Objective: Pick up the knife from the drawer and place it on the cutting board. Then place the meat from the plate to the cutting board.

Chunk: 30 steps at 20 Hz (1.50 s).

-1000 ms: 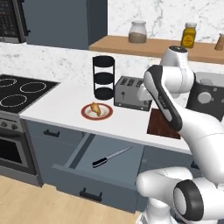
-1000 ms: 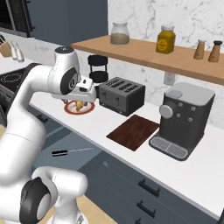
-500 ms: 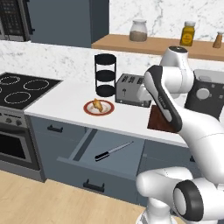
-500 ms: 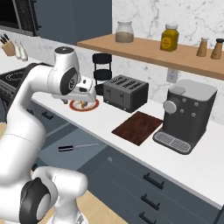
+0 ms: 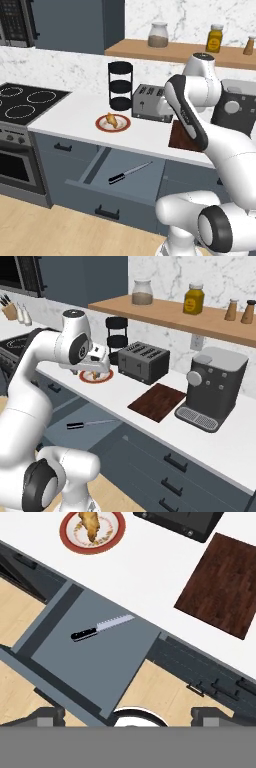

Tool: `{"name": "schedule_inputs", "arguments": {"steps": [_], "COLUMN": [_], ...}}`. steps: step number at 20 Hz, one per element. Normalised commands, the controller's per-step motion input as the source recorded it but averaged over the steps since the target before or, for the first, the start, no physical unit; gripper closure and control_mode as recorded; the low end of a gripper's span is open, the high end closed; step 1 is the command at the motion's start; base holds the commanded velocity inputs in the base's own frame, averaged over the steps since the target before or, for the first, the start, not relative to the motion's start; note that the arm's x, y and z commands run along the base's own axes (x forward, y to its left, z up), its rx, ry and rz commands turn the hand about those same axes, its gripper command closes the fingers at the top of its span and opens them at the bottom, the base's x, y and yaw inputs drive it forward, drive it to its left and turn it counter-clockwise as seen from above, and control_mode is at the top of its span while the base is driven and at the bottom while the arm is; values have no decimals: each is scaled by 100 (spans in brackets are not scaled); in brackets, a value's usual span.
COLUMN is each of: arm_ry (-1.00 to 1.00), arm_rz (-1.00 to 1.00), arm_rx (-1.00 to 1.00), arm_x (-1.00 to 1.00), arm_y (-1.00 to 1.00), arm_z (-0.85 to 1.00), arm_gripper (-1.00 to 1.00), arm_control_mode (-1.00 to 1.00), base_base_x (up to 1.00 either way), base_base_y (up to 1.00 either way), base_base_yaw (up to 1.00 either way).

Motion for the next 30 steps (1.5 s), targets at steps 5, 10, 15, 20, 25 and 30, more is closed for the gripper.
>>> {"name": "schedule_inputs", "arguments": {"steps": [5, 10, 15, 20, 25, 30], "arm_ry": [1, 6, 30, 33, 54, 27], "arm_rz": [-4, -32, -37, -12, -1, 0], "arm_rx": [3, 19, 2, 0, 7, -7], "arm_x": [0, 0, 21, 54, 67, 4], "arm_y": [23, 79, 97, 40, 3, 56], "arm_z": [-24, -93, -100, -97, -98, -76], "arm_gripper": [-100, -100, -100, -100, -100, -100], "arm_control_mode": [-100, -100, -100, -100, -100, -100], "base_base_x": [0, 0, 0, 0, 0, 0], "base_base_y": [2, 0, 0, 0, 0, 0], "base_base_yaw": [0, 0, 0, 0, 0, 0]}}
